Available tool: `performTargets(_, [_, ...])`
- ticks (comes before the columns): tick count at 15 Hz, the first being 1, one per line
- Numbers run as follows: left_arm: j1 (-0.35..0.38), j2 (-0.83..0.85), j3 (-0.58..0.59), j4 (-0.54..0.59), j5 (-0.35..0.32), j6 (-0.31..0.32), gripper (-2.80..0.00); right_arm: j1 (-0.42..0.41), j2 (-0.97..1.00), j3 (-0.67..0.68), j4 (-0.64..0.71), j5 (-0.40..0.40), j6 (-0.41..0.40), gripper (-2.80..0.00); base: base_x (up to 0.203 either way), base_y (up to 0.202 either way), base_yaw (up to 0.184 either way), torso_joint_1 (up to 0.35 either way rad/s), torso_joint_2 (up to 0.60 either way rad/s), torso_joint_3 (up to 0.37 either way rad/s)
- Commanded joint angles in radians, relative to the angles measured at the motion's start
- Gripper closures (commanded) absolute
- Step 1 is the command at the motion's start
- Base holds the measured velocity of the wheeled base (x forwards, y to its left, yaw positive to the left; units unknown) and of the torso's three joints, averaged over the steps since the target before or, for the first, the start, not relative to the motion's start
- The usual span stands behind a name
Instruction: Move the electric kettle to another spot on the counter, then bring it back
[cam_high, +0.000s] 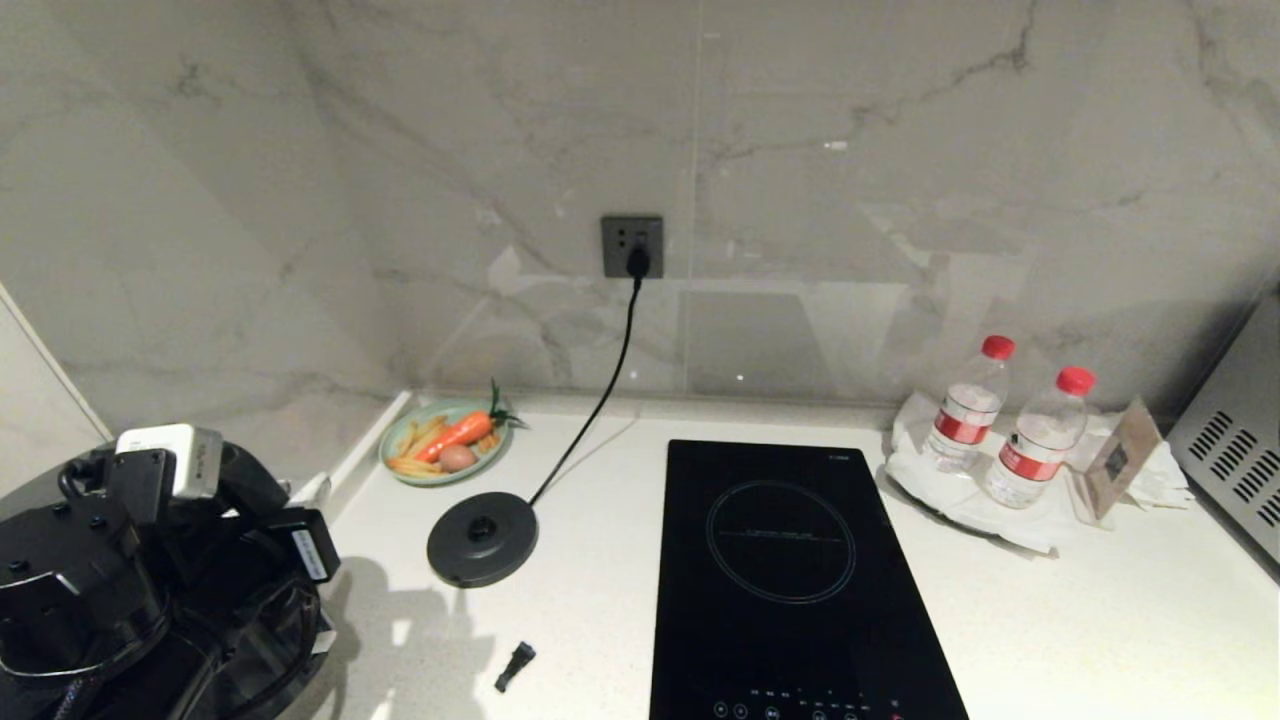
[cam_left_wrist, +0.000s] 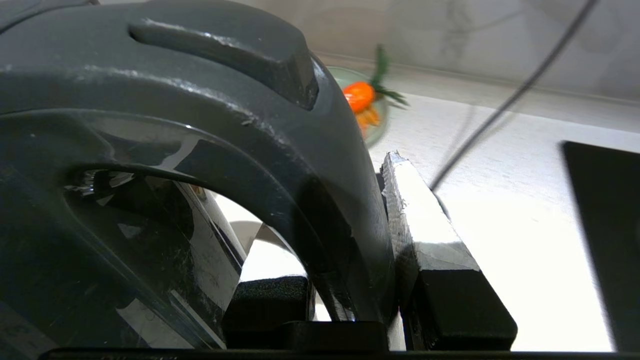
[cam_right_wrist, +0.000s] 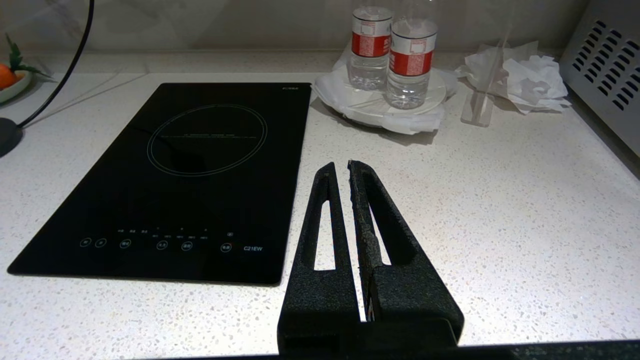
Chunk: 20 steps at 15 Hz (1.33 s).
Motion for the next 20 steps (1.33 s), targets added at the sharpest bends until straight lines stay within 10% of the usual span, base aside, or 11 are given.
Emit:
performTargets(1, [0.015,0.008,-0.003,-0.007,0.001,0.0,0.0,0.0,-0.002,0.0,0.0,0.0,0.0,0.0,0.0,0.0,0.0,0.0,0.0,0.0])
performTargets(20, [0.015,0.005,-0.012,-0.007,0.001,0.0,0.0,0.0,-0.002,0.0,0.0,0.002,-0.008,0.0,0.0,0.0,0.0,0.008,-0.02,-0.01])
